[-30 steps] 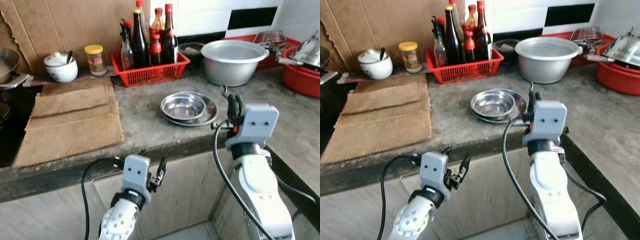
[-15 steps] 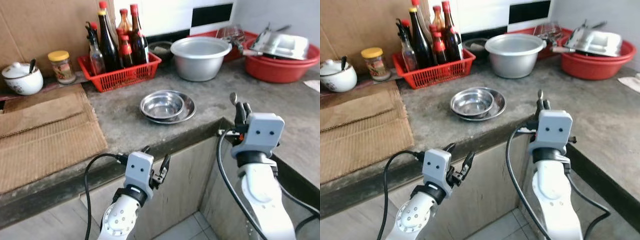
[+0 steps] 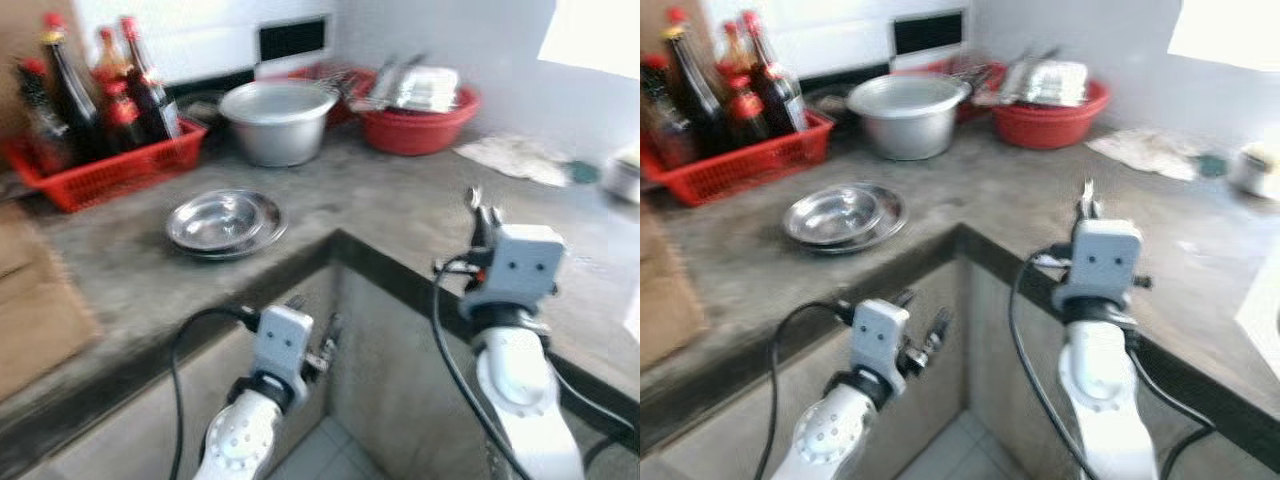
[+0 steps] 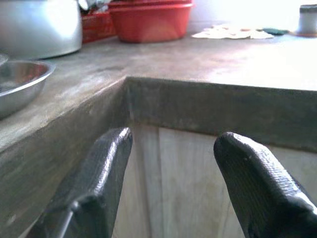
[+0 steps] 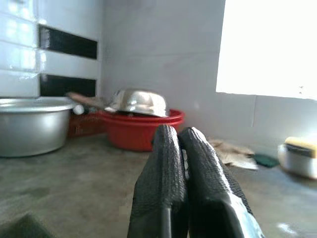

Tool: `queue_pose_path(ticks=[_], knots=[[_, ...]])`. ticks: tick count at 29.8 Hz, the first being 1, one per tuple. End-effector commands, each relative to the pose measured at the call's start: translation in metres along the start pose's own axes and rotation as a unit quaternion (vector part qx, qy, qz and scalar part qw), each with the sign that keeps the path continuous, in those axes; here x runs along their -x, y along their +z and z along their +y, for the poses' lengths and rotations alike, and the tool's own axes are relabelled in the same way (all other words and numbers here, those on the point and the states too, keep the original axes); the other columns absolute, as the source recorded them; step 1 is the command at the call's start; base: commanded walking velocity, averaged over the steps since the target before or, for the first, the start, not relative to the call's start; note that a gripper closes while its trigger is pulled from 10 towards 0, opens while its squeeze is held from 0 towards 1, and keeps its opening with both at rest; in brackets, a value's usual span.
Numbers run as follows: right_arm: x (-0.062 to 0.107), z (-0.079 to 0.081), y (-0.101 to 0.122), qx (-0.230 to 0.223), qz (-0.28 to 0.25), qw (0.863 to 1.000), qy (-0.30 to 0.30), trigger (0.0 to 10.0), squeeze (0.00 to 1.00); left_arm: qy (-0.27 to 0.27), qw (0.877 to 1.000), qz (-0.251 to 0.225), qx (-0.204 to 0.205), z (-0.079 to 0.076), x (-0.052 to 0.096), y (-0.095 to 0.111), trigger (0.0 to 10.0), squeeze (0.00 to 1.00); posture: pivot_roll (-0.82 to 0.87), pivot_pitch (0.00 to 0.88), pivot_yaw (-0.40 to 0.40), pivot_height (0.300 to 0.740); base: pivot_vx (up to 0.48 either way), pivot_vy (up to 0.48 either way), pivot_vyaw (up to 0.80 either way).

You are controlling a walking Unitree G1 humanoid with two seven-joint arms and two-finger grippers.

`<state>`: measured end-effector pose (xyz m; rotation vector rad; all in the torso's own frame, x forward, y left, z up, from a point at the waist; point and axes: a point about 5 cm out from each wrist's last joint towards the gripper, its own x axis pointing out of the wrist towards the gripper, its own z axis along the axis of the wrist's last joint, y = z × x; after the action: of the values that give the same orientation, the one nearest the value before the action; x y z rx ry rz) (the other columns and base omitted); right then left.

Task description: Kitchen organization

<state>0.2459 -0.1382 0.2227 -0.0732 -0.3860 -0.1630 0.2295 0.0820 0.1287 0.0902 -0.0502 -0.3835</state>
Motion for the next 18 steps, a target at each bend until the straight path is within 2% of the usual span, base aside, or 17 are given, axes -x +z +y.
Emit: queue_pose_path(ticks=[1,6,15,16,17,18], knots=[[-0.002,-0.002,0.003,0.006,-0.007,1.000,-0.005,0.0,0.00,-0.006,1.000,-0.005,0.004,-0.003,-0.002,0.002,10.0,0.00,0.10,0.000,0.001,0.740,0.000,0.000,-0.79],[-0.004,-0.002,0.004,0.006,-0.009,1.000,-0.004,0.0,0.00,-0.005,1.000,-0.013,-0.007,-0.001,-0.003,0.004,10.0,0.00,0.10,0.000,0.002,0.740,0.000,0.000,-0.79],[-0.013,-0.006,0.009,0.016,-0.012,1.000,-0.012,0.0,0.00,-0.009,1.000,-0.011,-0.013,-0.002,-0.004,0.003,10.0,0.00,0.10,0.000,0.001,0.740,0.000,-0.441,-0.79],[-0.015,-0.008,0.009,0.020,-0.008,1.000,-0.015,0.0,0.00,-0.010,1.000,-0.010,-0.014,-0.002,-0.004,0.002,10.0,0.00,0.09,0.000,0.001,0.740,0.000,-0.431,0.00],[-0.016,-0.009,0.008,0.021,-0.003,1.000,-0.018,3.5,0.00,-0.010,1.000,-0.010,-0.014,-0.003,-0.004,0.002,10.0,0.00,0.09,0.000,0.002,0.740,0.000,-0.428,0.00],[-0.018,-0.010,0.007,0.021,0.000,1.000,-0.020,3.5,0.00,-0.010,1.000,-0.010,-0.014,-0.003,-0.004,0.002,10.0,0.00,0.09,0.000,0.002,0.740,0.000,-0.428,0.00]])
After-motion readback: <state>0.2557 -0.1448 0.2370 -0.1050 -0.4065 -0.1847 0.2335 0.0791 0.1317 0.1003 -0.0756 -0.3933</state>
